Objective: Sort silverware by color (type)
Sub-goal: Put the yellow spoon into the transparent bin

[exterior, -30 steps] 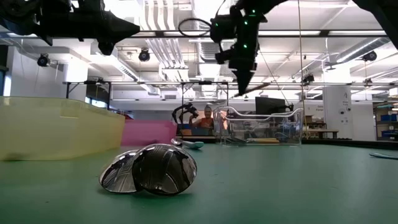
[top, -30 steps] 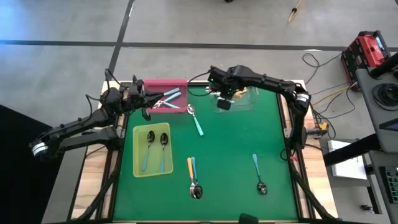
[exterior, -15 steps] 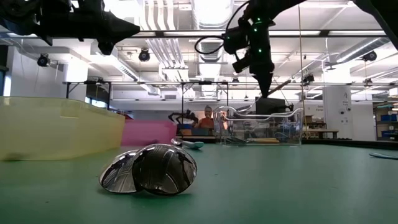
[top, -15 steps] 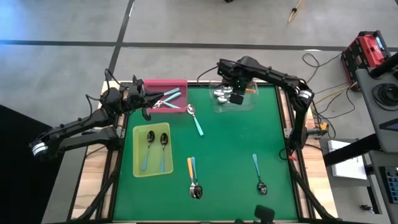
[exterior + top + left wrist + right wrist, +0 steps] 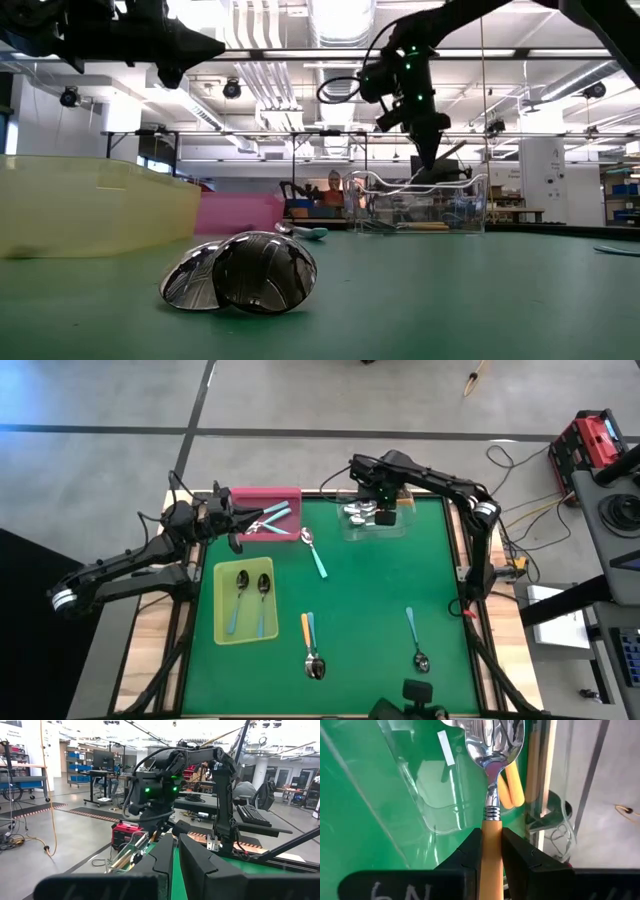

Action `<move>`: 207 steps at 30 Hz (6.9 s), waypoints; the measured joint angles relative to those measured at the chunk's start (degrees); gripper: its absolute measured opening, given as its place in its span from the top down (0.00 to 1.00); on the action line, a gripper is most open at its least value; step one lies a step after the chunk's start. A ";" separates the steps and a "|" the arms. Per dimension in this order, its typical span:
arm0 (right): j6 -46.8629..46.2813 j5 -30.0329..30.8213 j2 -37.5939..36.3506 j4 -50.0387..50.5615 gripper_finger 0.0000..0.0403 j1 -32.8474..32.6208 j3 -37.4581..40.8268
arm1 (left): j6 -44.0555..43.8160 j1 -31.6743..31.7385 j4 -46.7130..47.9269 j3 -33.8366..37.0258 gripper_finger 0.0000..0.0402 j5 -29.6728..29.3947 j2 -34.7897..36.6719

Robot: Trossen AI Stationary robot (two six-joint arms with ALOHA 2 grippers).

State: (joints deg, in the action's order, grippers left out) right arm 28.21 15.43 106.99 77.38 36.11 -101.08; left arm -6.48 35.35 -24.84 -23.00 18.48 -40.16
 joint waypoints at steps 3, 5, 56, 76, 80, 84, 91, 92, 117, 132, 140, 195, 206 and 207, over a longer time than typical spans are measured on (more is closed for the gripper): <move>0.47 -1.23 0.94 -1.25 0.89 0.49 0.14 | 0.00 0.00 0.01 0.00 0.97 0.00 0.00; 1.03 -2.35 1.49 -2.26 0.89 0.82 0.14 | 0.00 0.00 0.02 0.00 0.97 0.00 0.00; 8.22 -15.51 5.23 -10.42 0.89 4.04 1.80 | 0.24 -0.01 0.48 0.00 0.97 -0.01 0.00; 7.39 -15.72 5.23 -12.30 0.90 4.05 5.73 | 0.00 -0.01 0.63 0.00 0.97 -0.02 0.00; 7.02 -17.64 5.15 -13.57 0.90 4.07 5.73 | 0.00 -0.02 0.86 0.00 0.97 -0.02 0.00; 6.86 -17.98 4.32 -14.71 0.90 4.07 5.75 | 0.00 -0.02 1.16 0.00 0.97 -0.01 0.00; 6.29 -18.52 1.75 -15.37 0.90 4.32 6.05 | -0.22 -0.02 1.86 0.00 0.97 0.00 0.00; 6.29 -18.52 1.30 -15.46 0.90 4.36 6.49 | -0.34 -0.02 1.86 0.00 0.97 0.00 0.00; 9.27 -18.99 -11.04 -39.83 0.90 6.39 30.28 | -0.50 -0.01 1.72 0.00 0.97 0.00 0.01; 5.71 -21.71 -9.35 -40.24 0.90 7.33 30.13 | -0.48 -0.01 1.73 0.00 0.97 -0.02 0.00; 3.28 -21.41 -9.33 -40.25 0.89 7.35 30.13 | -0.47 0.00 1.75 0.00 0.97 -0.02 0.01; 4.81 -21.35 -9.28 -40.23 0.87 7.44 30.28 | -0.20 -0.02 1.79 0.00 0.97 -0.02 0.00; 4.85 -21.35 -9.28 -40.27 0.87 7.44 30.30 | -0.17 -0.02 1.79 0.00 0.97 -0.02 0.00; 4.85 -21.35 -9.28 -40.30 0.87 7.44 30.29 | -0.18 -0.02 1.79 0.00 0.97 0.00 0.01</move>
State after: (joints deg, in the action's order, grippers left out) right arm 33.06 -5.92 97.71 37.07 43.55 -70.79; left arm -6.66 35.34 -23.05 -23.00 18.48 -40.14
